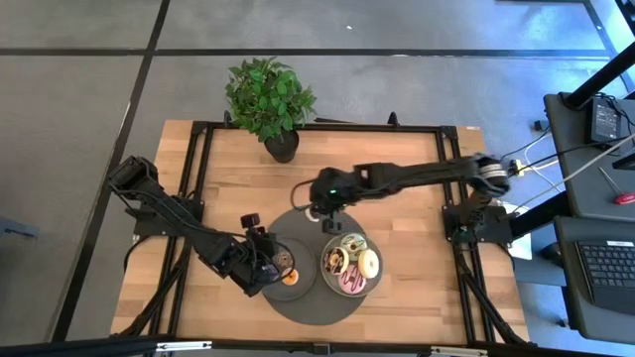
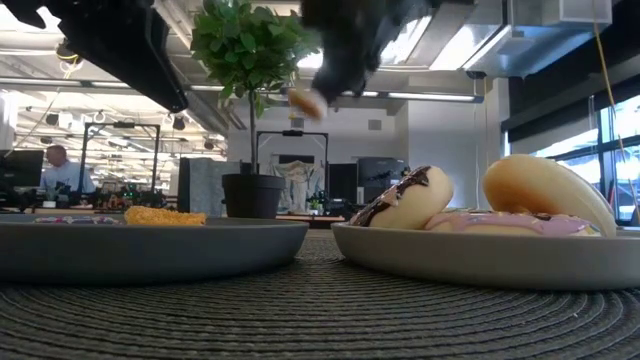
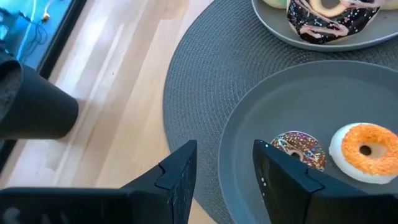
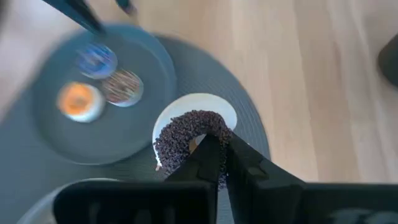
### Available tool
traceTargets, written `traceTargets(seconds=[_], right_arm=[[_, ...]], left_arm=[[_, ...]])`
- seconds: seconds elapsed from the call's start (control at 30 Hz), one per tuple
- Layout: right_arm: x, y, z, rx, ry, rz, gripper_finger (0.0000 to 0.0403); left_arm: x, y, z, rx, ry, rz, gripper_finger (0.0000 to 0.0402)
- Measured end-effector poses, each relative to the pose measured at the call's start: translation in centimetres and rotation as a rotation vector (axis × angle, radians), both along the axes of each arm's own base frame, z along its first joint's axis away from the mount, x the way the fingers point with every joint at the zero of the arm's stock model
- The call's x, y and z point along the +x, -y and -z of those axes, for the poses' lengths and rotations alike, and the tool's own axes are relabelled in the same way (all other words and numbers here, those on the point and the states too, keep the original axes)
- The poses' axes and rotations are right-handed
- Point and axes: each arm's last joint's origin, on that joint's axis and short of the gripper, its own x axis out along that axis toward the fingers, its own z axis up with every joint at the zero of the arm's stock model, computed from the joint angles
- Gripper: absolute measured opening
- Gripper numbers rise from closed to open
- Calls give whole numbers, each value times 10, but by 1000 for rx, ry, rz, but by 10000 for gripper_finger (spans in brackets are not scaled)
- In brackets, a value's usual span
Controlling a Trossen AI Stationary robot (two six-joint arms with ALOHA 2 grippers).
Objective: Pick & Place donuts
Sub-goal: Put the black donut on the dark gray plate
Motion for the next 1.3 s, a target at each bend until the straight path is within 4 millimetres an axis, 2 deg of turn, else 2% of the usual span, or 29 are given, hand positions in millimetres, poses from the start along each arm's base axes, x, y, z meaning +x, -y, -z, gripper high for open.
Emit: traceTargets(seconds=[0.23,0.37,0.67,0.9,1.3], right_arm=[[25,10,64,37,-158,-20,17],[30,9,83,63,-203,-39,18],[30,9,92,64,-216,-34,33],[23,9,108,73,-246,-10,39],[25,10,107,51,-223,-3,40]], left_arm=[[0,0,0,44,-14,33,148],[0,0,0,46,-14,33,151],[0,0,0,45,-13,31,149],[0,0,0,45,-12,31,150],[0,0,0,44,-11,30,149]])
